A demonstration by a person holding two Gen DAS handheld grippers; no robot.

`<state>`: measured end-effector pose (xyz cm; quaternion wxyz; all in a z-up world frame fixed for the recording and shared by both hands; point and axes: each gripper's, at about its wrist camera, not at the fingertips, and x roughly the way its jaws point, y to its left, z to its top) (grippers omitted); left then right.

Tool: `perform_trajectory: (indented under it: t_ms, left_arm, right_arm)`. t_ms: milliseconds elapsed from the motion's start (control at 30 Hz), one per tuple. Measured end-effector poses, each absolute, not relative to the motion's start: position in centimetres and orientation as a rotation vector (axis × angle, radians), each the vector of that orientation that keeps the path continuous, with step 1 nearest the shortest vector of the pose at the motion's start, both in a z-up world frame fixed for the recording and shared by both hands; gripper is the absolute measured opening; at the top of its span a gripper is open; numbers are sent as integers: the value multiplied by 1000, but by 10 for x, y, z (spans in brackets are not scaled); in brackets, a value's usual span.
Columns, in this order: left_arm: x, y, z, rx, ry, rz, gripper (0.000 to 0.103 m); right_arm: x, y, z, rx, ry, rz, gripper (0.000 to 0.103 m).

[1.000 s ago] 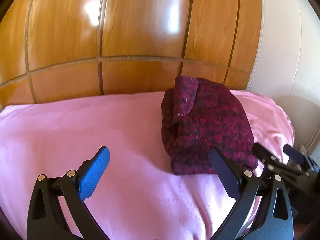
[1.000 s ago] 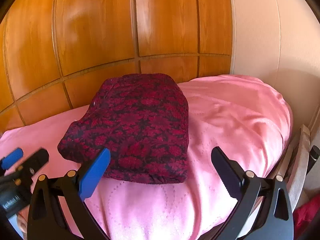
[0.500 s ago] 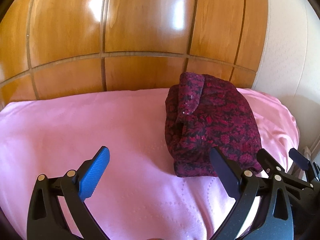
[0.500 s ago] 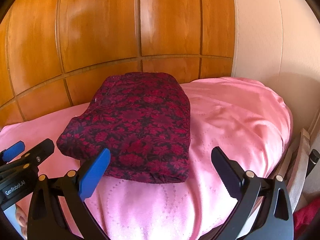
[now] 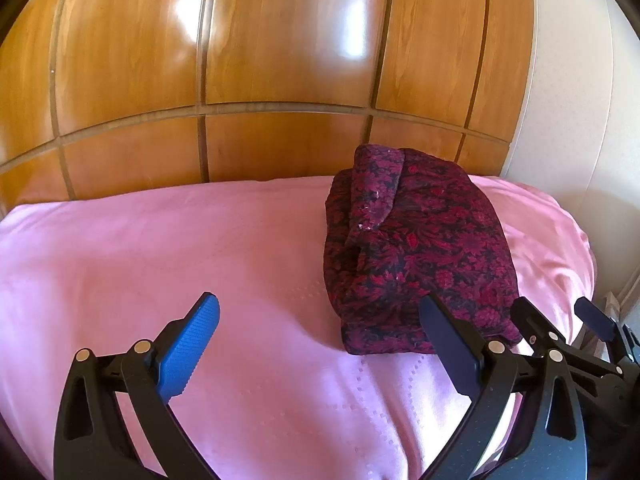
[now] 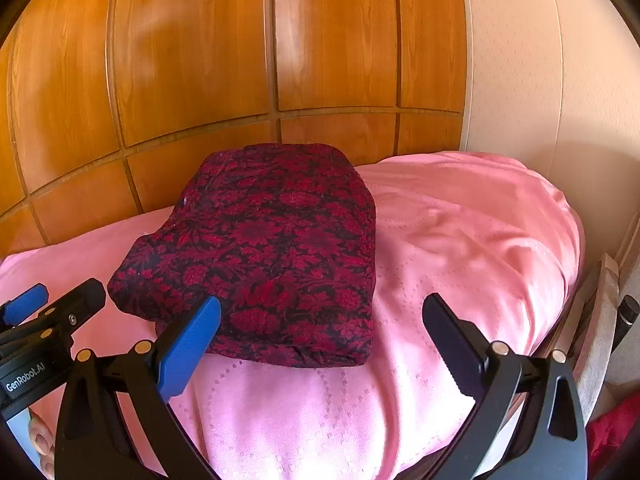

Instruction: Fold small clothes

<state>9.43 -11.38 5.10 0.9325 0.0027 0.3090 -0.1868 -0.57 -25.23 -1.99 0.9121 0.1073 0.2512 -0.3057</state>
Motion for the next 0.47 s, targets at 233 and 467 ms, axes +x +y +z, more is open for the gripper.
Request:
perform_trajectory:
  t_ms: [233,467]
  left_arm:
    - [95,-113,52,9,621,-383,99]
    - [105,-112,42,-8,688,-381,99]
  right_arm:
    - [-6,-249,-22,223,526,-629,101]
    - [-8,-244,-22,227,523,-632,101]
